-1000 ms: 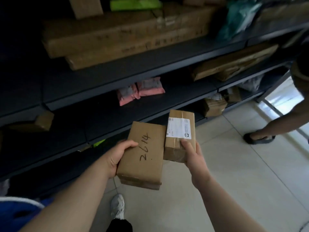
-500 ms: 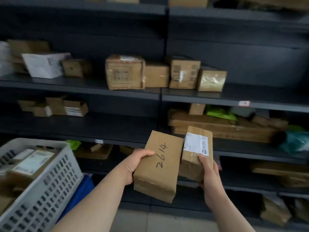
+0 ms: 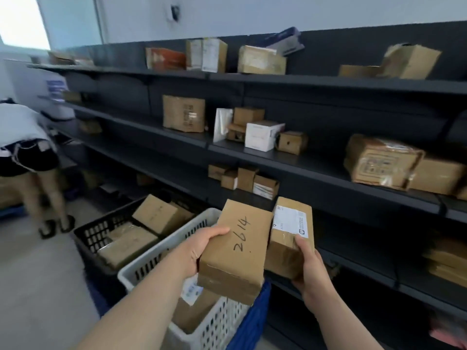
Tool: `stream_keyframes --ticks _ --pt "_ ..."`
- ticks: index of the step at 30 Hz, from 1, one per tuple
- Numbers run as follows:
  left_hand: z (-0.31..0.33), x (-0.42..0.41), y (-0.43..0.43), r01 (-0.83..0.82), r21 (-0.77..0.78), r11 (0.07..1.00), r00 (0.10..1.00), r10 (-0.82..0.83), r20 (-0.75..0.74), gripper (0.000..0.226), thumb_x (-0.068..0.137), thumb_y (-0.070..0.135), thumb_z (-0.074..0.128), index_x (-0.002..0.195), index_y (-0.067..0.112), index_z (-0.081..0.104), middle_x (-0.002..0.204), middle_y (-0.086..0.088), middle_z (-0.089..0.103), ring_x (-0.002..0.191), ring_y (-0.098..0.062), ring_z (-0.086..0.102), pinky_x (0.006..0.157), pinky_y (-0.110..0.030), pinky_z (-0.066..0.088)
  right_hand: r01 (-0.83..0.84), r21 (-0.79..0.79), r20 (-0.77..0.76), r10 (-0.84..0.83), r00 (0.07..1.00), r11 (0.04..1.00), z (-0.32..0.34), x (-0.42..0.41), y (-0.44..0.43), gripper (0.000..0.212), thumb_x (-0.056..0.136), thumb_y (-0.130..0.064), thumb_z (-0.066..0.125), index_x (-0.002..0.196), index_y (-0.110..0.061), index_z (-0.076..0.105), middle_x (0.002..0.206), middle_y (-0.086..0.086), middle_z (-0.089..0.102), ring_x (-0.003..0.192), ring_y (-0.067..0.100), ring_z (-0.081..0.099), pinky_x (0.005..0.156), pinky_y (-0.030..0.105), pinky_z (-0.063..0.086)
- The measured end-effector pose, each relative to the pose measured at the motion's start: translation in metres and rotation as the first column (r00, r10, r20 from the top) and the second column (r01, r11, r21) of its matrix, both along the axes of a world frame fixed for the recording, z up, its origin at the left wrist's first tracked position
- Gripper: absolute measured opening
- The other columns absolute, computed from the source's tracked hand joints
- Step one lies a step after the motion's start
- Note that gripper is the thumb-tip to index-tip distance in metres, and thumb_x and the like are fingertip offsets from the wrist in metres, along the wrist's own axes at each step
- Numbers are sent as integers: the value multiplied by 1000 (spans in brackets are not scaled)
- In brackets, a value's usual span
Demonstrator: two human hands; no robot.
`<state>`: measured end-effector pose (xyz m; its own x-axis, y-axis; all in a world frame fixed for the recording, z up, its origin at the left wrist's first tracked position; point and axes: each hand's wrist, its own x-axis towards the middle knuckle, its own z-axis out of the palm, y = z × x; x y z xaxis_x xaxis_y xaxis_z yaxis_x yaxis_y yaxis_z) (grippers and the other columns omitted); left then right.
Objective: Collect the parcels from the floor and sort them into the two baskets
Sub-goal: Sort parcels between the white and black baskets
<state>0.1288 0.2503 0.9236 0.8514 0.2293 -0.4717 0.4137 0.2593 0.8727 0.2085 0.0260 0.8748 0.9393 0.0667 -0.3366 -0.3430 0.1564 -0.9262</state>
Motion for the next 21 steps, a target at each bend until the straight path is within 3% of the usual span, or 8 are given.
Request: stream_keyframes --ticks 2,5,9,14,17,21 --pt "-2 -16 47 -60 23 998 998 60 -4 39 79 41 72 102 10 71 86 -16 75 78 -32 66 73 -37 51 -35 35 -53 37 998 999 -8 -8 52 62 83 -56 64 135 -27 46 111 2 60 99 23 58 78 40 49" --pt "-9 -34 101 -142 10 990 990 142 -6 33 82 39 70 96 9 70 80 -16 73 77 -32 64 75 -38 51 -77 38 -100 80 992 996 -26 -13 108 81 69 -65 70 136 -28 47 118 5 62 105 28 60 92 46 51" --pt "-23 -39 149 -200 -36 979 979 198 -51 41 79 39 74 104 7 70 97 -21 73 88 -35 66 83 -43 51 -105 -22 -128 102 987 994 -43 -5 148 96 51 -73 72 133 -30 51 117 2 65 106 26 62 98 48 49" --pt "-46 -21 181 -207 -58 977 977 203 -64 42 79 40 72 102 5 70 95 -22 72 85 -35 66 75 -39 52 -143 -155 -148 120 982 978 -62 26 167 69 74 -56 72 130 -19 54 112 7 66 101 27 64 91 43 53" --pt "-55 -4 194 -229 -62 971 970 223 -91 43 77 42 74 99 5 71 91 -21 73 88 -36 66 84 -43 51 -148 -90 -216 126 968 985 -68 47 174 52 84 -51 66 121 -16 56 107 11 68 98 30 65 79 39 54" --pt "-64 24 213 -233 -44 972 970 229 -85 54 70 44 78 108 7 69 98 -20 73 99 -38 66 94 -48 50 -148 -123 -211 120 970 981 -72 73 186 60 84 -55 65 127 -14 54 106 11 68 95 29 64 69 34 50"
